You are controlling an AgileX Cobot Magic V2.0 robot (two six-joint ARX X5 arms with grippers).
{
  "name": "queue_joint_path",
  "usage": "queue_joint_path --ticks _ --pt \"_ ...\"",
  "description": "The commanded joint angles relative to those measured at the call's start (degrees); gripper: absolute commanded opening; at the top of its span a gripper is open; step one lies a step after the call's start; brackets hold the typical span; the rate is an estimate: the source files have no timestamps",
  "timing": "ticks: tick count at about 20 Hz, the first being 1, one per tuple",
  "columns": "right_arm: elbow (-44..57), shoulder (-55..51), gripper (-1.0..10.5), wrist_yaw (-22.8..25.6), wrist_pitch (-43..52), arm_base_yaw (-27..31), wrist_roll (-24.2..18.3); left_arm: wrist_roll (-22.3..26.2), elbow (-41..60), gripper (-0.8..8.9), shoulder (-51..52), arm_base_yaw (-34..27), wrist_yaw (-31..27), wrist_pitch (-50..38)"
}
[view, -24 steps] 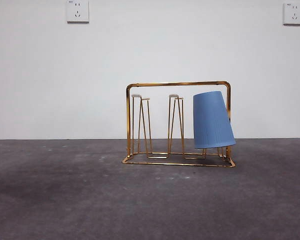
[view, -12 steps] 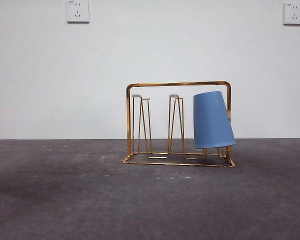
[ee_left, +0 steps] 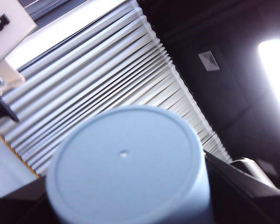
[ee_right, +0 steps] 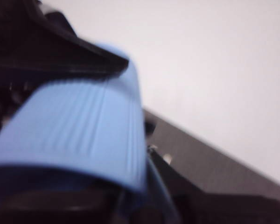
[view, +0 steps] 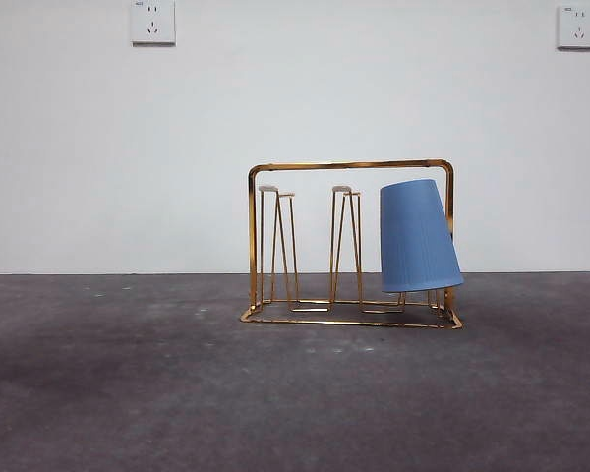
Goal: Pick up cup 1,put cup 1 in the cup rack,pick up cup 2,put cup 2 in the cup rack
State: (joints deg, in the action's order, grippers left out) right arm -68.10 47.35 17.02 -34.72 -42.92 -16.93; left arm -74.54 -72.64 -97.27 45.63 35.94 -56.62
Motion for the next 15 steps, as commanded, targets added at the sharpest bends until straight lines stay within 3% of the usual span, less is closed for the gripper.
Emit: queue_joint_path --ticks 1,5,7,9,10,11,12,14,15 --pt "0.76 -0.07 2.3 0.15 -1.46 -0.15 1.42 2.8 0.0 -0.07 0.09 -0.9 1.05 -1.27" --pt "0.74 -2.86 2.2 2.86 -7.5 -0.15 4.15 4.11 0.0 -0.05 0.37 -4.72 4.31 -1.16" --pt "0.74 -5.07 2.2 5.01 -11.98 -0.15 5.84 7.41 0.0 -0.05 1.51 -7.85 5.68 2.78" --pt "0.74 -7.76 2.2 7.52 -16.7 -0.15 7.8 18.67 0.0 -0.05 4.76 -10.82 5.51 15.82" --pt "0.74 -9.33 2.2 8.87 -18.75 -0.15 8.07 29.29 0.0 -0.05 7.58 -11.89 2.14 27.1" --pt "0.74 -10.6 2.2 9.84 -20.13 -0.15 8.48 39.26 0.0 -0.05 10.1 -12.35 -3.63 36.98" --pt "0.74 -12.0 2.2 10.51 -21.33 -0.15 9.42 49.81 0.0 -0.06 12.98 -12.39 -13.05 47.43" --pt "0.74 -13.62 2.2 10.69 -22.64 -0.15 10.86 62.12 0.0 -0.06 16.06 -12.35 -27.5 56.94" --pt "0.74 -13.97 2.2 10.99 -22.91 -0.15 11.02 64.94 0.0 -0.06 16.39 -12.2 -31.91 57.64"
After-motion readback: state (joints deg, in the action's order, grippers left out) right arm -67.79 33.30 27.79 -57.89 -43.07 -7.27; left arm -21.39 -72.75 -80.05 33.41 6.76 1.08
